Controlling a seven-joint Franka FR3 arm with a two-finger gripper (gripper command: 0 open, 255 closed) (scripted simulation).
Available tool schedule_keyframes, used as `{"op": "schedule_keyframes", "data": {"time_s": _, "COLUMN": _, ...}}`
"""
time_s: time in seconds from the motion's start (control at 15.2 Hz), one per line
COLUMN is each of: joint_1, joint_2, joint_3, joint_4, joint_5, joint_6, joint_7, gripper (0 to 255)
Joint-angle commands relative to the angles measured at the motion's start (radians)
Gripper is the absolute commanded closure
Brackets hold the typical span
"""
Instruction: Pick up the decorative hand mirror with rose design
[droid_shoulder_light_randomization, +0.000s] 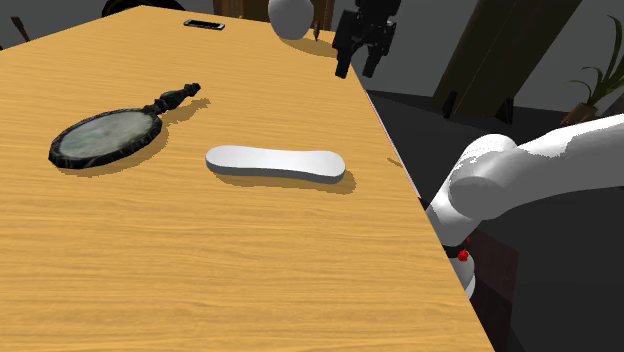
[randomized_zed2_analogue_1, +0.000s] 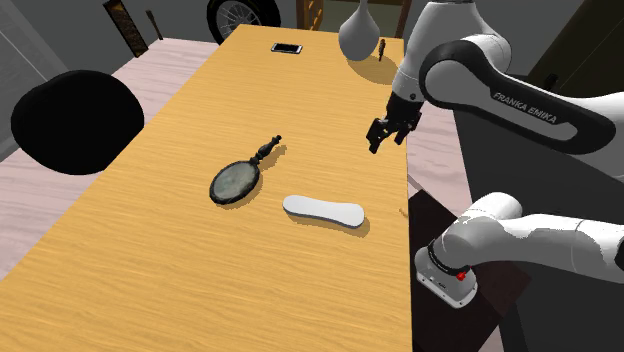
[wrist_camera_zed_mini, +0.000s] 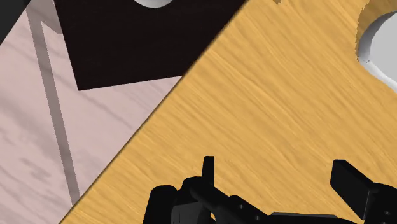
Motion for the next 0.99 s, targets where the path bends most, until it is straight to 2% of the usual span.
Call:
{"op": "schedule_keyframes", "data": {"time_s": 0.0, "joint_1": -0.013, "joint_2": 0.024, "joint_3": 0.061, "joint_4": 0.027, "joint_5": 0.031, "joint_6": 0.010, "joint_7": 0.117, "gripper": 0}}
{"op": "schedule_keyframes", "data": {"time_s": 0.26, "joint_1": -0.046, "joint_2": 0.098, "joint_3": 0.187, "joint_4": 0.087, "joint_5": 0.079, "joint_6": 0.050, "joint_7": 0.339, "gripper": 0}}
{"op": "schedule_keyframes", "data": {"time_s": 0.53, "joint_1": -0.092, "joint_2": 0.205, "joint_3": 0.314, "joint_4": 0.178, "joint_5": 0.097, "joint_6": 0.092, "joint_7": 0.564, "gripper": 0}}
{"op": "schedule_keyframes", "data": {"time_s": 0.73, "joint_1": -0.135, "joint_2": 0.306, "joint_3": 0.411, "joint_4": 0.265, "joint_5": 0.084, "joint_6": 0.121, "joint_7": 0.738, "gripper": 0}}
{"op": "schedule_keyframes", "data": {"time_s": 0.92, "joint_1": -0.181, "joint_2": 0.428, "joint_3": 0.512, "joint_4": 0.366, "joint_5": 0.040, "joint_6": 0.146, "joint_7": 0.921, "gripper": 0}}
